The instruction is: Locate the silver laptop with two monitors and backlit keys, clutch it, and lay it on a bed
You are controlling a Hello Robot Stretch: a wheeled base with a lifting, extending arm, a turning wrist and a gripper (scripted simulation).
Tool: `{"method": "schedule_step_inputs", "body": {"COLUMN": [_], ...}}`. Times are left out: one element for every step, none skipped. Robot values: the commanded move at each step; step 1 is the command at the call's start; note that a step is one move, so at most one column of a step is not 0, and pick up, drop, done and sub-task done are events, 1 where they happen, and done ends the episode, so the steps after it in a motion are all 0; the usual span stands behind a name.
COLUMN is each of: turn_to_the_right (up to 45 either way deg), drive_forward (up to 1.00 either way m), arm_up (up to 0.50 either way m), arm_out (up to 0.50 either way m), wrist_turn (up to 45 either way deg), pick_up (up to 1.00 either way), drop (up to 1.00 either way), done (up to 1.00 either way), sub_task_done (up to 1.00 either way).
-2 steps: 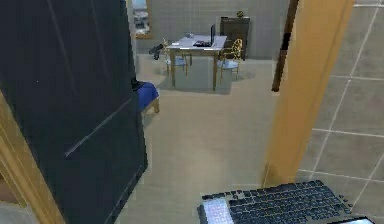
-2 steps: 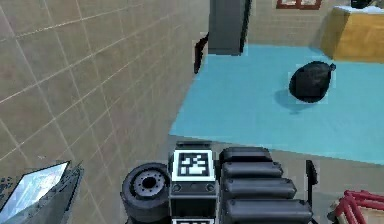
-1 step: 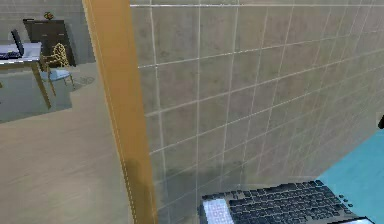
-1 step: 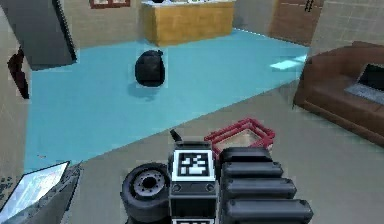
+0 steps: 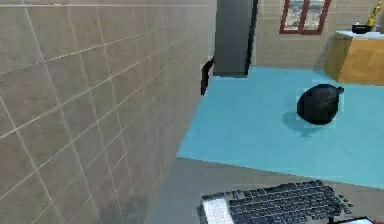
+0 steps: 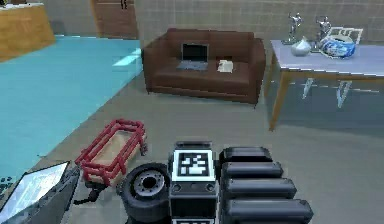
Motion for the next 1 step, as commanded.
{"method": "schedule_step_inputs", "body": {"turn_to_the_right": [39.0], "drive_forward": [0.00], "arm_up": [0.00], "arm_out": [0.00], "wrist_turn": [0.0], "pick_up": [0.00], "drop": [0.00], "done": [0.00], "sub_task_done": [0.00]}}
